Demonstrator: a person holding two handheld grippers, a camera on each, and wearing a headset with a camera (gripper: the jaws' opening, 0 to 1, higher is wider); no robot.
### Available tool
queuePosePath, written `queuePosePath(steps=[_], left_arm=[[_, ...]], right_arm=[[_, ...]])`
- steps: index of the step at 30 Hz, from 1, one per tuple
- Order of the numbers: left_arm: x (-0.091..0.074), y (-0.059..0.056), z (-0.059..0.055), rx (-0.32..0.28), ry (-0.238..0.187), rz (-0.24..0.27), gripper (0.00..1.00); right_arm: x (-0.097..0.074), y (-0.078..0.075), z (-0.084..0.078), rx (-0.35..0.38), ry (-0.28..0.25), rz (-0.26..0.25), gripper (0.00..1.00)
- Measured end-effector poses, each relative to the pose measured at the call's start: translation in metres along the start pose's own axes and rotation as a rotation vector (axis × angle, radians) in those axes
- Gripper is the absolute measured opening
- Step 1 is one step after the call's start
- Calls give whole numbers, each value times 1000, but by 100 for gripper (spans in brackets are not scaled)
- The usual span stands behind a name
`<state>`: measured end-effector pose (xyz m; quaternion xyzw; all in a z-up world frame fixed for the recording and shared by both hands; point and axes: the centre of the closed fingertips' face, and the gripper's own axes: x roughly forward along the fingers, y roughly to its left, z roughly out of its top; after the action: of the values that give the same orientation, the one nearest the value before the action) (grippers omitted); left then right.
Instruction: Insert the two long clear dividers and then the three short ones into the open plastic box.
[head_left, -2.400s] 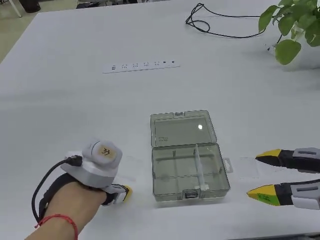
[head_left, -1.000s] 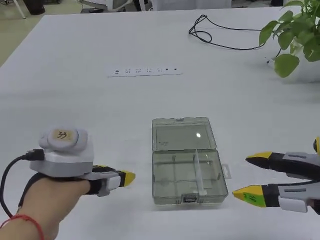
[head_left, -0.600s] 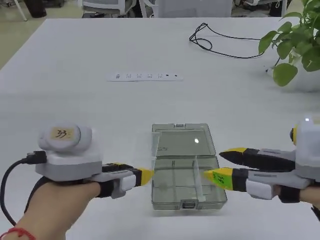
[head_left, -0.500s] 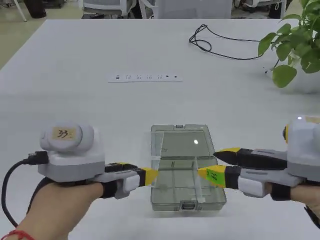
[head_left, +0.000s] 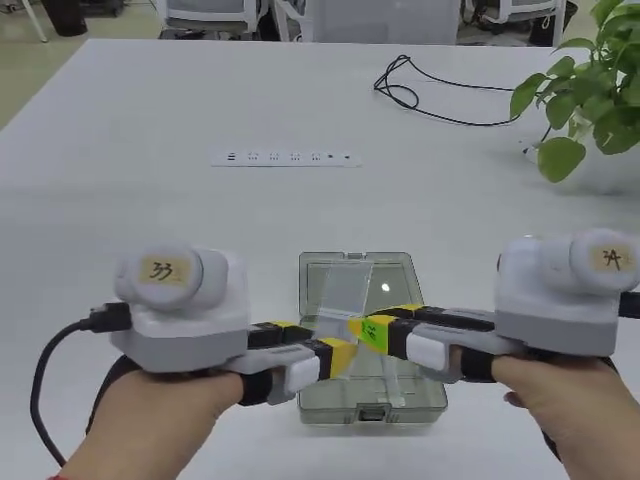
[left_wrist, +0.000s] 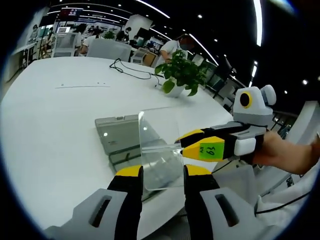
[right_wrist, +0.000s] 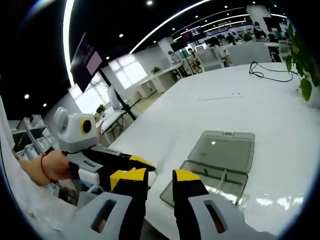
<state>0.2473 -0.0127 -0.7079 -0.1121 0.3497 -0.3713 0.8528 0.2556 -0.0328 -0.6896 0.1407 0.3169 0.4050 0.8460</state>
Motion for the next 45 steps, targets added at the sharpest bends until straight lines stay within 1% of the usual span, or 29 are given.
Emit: queuePosePath(steps=[5, 8, 11, 12, 13, 16, 21, 27, 29, 31, 33, 35, 36, 38, 39, 45], left_arm=[[1, -2, -1, 21, 2, -5, 30], [1, -2, -1, 36, 0, 1, 30], [2, -1, 0, 38, -5, 3, 31], [2, -1, 0, 29, -10, 1, 31], [2, -2, 1, 22, -13, -5, 31], [3, -3, 2, 35, -16, -9, 36], [3, -4, 1, 43, -16, -19, 37], [0, 0, -1, 76, -17, -24, 42], [-2, 3, -2, 95, -15, -23, 44], [-4, 5, -4, 112, -12, -29, 47], [-6, 5, -4, 150, -25, -44, 51], [-8, 5, -8, 175, -9, -56, 54], [-9, 6, -10, 196, -7, -61, 56], [-10, 8, -12, 218, -2, -66, 58], [-11, 10, -14, 226, 4, -71, 60], [-15, 14, -19, 272, 4, -101, 69]], right_arm=[[3, -2, 0, 42, -5, -15, 14], [4, -1, -1, 62, -6, -13, 8], [5, -3, 0, 109, -12, -40, 7], [6, -3, 1, 127, -16, -38, 7], [6, -3, 1, 129, -18, -40, 7], [8, -2, 0, 130, -8, -42, 6], [9, -2, -1, 142, -1, -46, 6], [6, -7, 2, 167, 1, -54, 6], [5, -9, 3, 174, 3, -62, 6], [5, -12, 3, 186, 8, -67, 6], [5, -15, 3, 194, 18, -76, 7], [5, -17, 4, 197, 26, -84, 6], [5, -18, 4, 196, 32, -89, 6], [6, -21, 4, 195, 41, -98, 6], [6, -23, 5, 192, 46, -111, 6], [9, -29, 4, 187, 93, -139, 6]])
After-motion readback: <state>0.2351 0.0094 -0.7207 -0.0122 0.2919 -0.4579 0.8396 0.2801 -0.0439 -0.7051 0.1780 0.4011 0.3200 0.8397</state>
